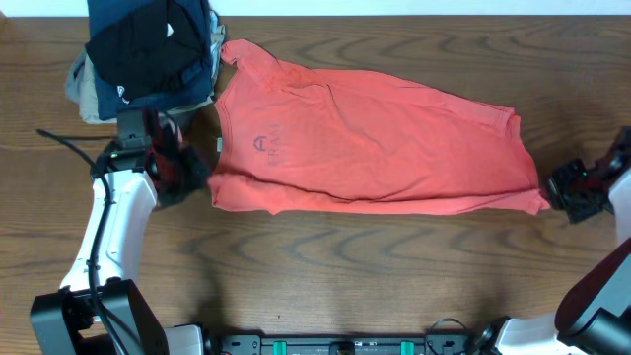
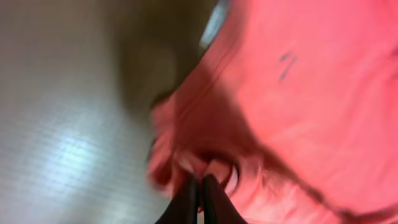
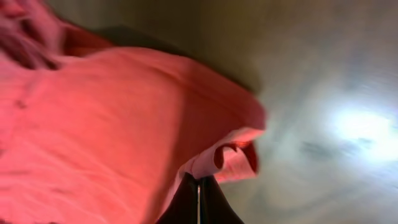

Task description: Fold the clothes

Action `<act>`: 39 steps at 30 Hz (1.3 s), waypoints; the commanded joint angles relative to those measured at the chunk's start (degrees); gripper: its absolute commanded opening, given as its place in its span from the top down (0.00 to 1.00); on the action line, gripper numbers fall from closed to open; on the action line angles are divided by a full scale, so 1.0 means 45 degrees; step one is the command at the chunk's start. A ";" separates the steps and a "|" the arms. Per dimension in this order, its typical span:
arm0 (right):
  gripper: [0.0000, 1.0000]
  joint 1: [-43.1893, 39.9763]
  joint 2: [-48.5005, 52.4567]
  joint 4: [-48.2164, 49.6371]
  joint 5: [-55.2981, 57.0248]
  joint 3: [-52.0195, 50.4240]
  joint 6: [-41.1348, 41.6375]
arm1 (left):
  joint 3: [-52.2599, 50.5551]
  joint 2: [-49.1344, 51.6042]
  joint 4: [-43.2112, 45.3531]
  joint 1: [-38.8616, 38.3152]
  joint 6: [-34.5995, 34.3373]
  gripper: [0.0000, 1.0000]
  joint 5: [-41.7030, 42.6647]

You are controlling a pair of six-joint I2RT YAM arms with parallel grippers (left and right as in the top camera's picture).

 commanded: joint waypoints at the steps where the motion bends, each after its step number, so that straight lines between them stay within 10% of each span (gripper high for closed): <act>1: 0.99 0.0952 -0.0160 0.0933 -0.0053 0.0194 0.0719 | 0.0233 -0.0053 0.1205 0.0053 -0.0520 0.94 0.0656; 11: 0.90 0.2968 -0.0131 0.3060 0.3215 0.0194 0.1297 | 0.0204 0.0335 0.3759 0.0053 -0.0554 0.93 -0.0131; 17: 0.09 0.3118 -0.0131 0.3021 0.3434 0.0194 0.1282 | 0.0204 0.0942 0.3696 0.0053 -0.0554 0.09 -0.0262; 19: 0.01 0.3118 -0.0136 0.2895 0.3429 0.0194 0.1214 | 0.0204 0.0971 0.3444 0.0058 -0.0559 0.03 -0.0248; 29: 0.02 0.3123 -0.0136 0.2069 0.1190 0.0199 0.0413 | 0.0204 0.0491 0.0855 -0.0525 -0.0525 0.24 0.2652; 39: 0.04 0.3915 -0.0136 0.1253 0.0330 0.0199 -0.0068 | 0.0170 0.1379 0.0568 -0.4245 -0.0889 0.39 -0.0102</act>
